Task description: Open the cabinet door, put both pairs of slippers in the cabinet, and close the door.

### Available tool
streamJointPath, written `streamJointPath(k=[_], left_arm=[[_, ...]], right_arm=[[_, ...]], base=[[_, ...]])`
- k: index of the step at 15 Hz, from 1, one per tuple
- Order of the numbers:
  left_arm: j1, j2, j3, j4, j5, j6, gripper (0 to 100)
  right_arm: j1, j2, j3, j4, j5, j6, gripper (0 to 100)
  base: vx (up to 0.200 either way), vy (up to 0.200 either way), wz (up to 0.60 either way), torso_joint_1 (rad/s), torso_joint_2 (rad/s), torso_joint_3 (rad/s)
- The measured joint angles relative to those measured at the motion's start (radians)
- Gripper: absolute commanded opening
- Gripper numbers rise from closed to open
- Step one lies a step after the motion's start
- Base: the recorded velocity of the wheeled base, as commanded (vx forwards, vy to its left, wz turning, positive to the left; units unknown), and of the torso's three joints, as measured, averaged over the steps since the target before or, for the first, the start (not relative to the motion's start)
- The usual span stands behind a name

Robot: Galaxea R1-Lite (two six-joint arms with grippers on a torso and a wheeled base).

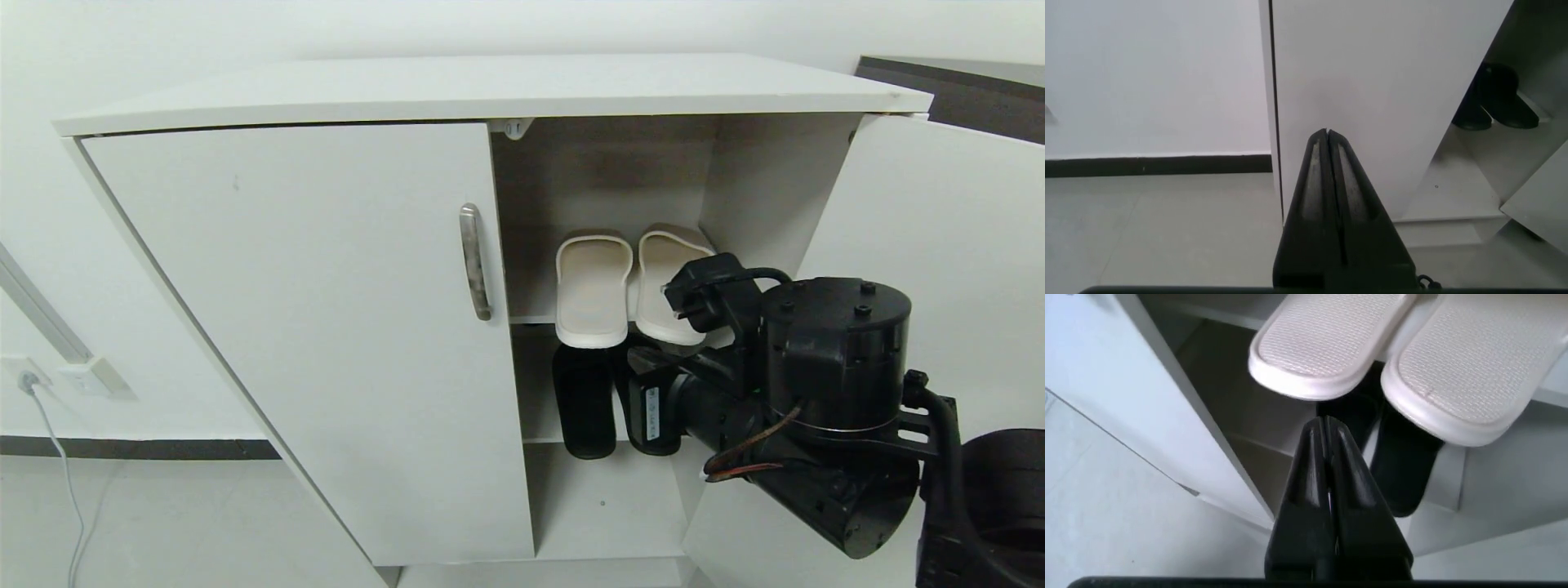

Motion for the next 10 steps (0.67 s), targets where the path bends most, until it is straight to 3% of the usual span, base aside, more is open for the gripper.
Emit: streamJointPath(k=[1,10], left_arm=[[0.000,0.000,0.000,0.000,0.000,0.000,0],[0.000,0.000,0.000,0.000,0.000,0.000,0]], right_arm=[[-0.001,0.000,0.011,-0.009,0.001,-0.007,0],[0.000,0.001,0.026,-0.013,0.006,-0.010,0]], base=[[0.000,0.000,0.00,0.000,0.00,0.000],[-0.200,0.000,0.00,0.004,0.00,0.001]])
